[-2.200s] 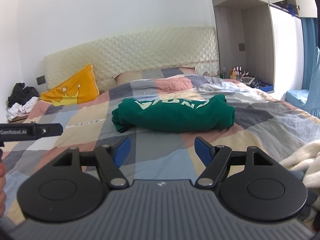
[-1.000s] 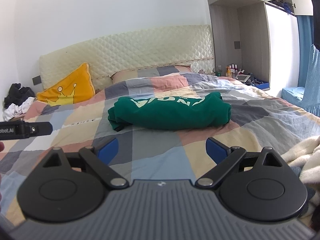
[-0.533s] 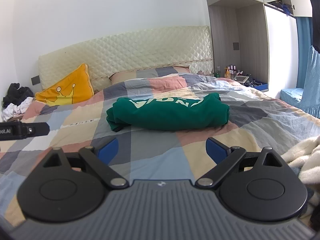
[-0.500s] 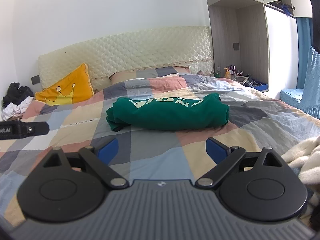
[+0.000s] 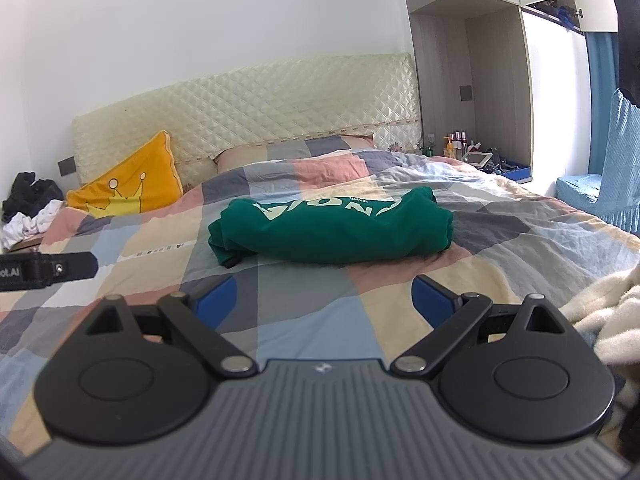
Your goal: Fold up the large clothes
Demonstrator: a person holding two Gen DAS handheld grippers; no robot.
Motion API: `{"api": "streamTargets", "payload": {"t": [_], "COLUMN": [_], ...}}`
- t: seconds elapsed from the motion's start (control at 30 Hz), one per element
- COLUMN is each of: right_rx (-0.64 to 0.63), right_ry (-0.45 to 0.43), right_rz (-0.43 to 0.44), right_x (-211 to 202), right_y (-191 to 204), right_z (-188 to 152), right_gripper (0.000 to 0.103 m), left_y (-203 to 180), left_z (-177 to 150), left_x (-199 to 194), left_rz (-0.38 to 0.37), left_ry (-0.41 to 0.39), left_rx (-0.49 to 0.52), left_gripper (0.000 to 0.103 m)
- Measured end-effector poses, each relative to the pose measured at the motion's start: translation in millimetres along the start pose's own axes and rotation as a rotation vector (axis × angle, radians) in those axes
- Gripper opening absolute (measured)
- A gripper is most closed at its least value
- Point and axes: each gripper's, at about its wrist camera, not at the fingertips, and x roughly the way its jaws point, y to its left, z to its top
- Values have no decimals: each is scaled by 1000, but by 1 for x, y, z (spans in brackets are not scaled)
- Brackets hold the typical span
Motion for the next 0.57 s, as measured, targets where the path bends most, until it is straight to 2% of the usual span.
{"api": "streamTargets", "payload": {"t": [0.57], "right_rx": [2], "right_ry": [3], "right_rz": [1], "right_x": [1], "right_y": [-1], "right_z": [2], "right_gripper": [96], "left_y": [-4], "left_z": [-1], "left_x": [0], "left_rz": [-8], "left_ry": [-8], "left_rx": [12], "left_gripper": [102]}}
